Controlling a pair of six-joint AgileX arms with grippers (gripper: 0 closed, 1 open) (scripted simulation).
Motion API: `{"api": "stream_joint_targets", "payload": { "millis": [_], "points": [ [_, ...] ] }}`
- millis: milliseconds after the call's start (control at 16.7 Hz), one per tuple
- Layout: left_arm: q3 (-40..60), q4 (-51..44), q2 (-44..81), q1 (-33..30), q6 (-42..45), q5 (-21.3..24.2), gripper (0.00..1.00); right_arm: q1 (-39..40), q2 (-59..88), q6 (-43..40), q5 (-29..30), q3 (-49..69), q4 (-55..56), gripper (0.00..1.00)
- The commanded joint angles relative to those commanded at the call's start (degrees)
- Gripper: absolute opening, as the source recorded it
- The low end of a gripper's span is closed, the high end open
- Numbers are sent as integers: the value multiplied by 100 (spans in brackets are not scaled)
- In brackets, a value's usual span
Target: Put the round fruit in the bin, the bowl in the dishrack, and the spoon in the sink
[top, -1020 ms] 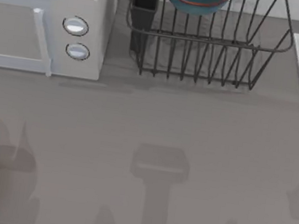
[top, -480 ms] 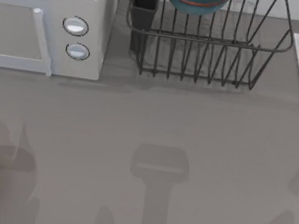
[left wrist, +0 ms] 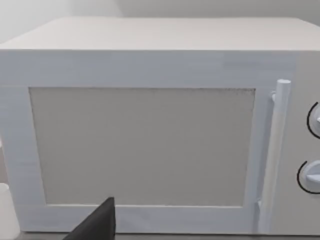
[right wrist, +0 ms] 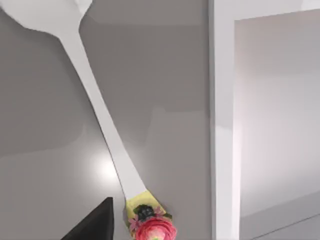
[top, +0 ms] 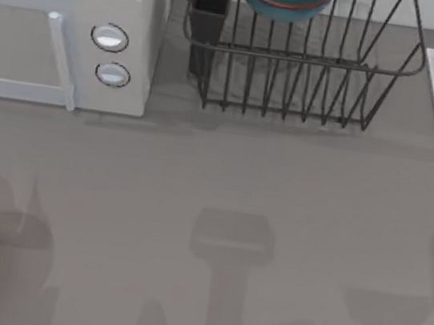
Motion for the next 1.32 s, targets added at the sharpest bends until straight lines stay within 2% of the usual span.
{"api": "stream_joint_targets", "payload": {
  "millis": [240, 420, 900, 1320],
  "points": [
    [0, 0, 0, 0, 0, 0, 100, -206, 1133, -1478, 95, 824, -779, 100],
    [0, 0, 0, 0, 0, 0, 100, -309, 1699, -2059, 156, 1074, -1276, 100],
    [0, 0, 0, 0, 0, 0, 100, -303, 1867, -2179, 161, 1018, -1312, 100],
    [0, 0, 0, 0, 0, 0, 100, -312, 2711, -2161, 164, 77, 527, 100]
  ]
}}
